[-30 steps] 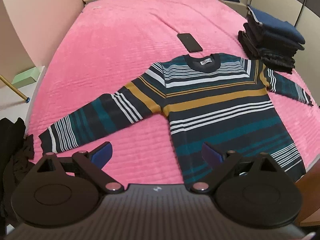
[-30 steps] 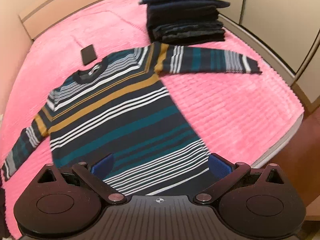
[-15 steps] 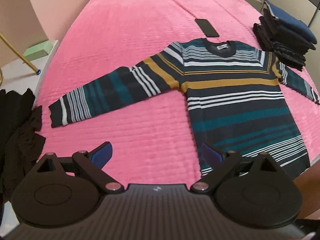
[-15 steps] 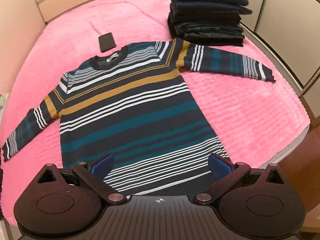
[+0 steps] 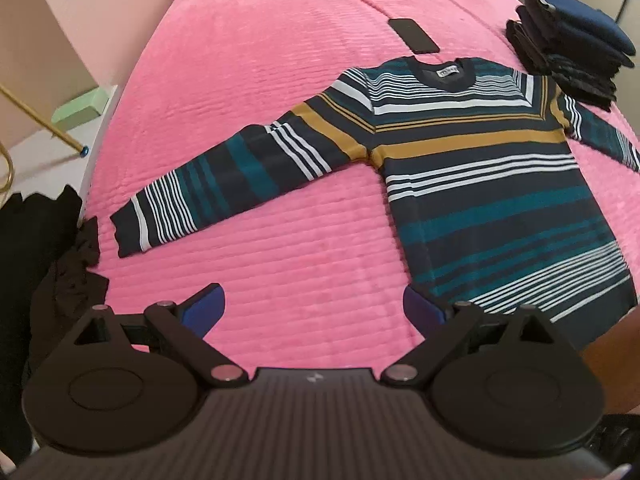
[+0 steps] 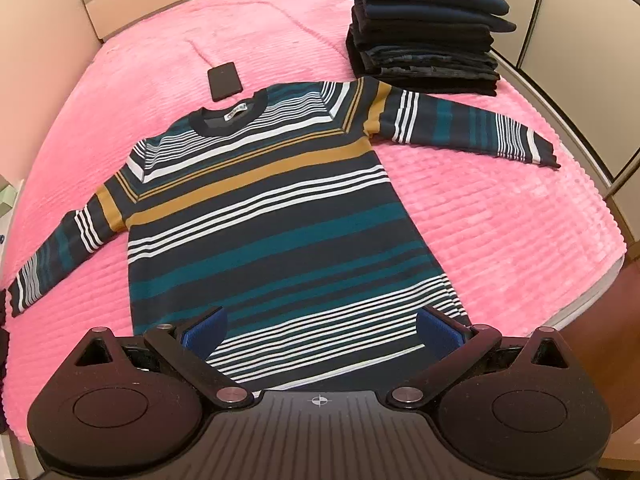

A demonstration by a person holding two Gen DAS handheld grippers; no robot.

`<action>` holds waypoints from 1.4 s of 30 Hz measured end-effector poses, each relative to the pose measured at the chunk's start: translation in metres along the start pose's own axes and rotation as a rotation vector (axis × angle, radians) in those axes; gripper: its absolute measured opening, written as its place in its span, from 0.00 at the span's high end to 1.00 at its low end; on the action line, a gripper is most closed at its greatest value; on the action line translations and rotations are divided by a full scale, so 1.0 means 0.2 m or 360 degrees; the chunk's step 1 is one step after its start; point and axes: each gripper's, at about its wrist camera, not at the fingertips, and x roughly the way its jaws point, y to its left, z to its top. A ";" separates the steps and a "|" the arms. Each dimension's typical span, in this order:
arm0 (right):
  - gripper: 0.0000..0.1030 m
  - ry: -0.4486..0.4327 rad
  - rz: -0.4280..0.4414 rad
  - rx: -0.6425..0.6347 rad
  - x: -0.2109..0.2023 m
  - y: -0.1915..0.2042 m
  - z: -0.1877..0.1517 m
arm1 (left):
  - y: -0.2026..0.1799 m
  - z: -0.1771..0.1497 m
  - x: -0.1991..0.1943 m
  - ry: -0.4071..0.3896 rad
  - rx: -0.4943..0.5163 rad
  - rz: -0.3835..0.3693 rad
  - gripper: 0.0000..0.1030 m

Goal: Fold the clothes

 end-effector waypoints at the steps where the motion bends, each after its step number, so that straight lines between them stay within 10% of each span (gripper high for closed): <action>1: 0.00 0.0002 0.0001 -0.0002 0.00 0.00 0.00 | 0.00 0.00 0.00 0.0001 0.0003 0.0001 0.09; 42: 0.00 0.0191 0.0262 -0.0526 0.26 0.27 0.03 | 0.06 -0.29 -0.11 0.0108 -0.0360 0.0236 0.09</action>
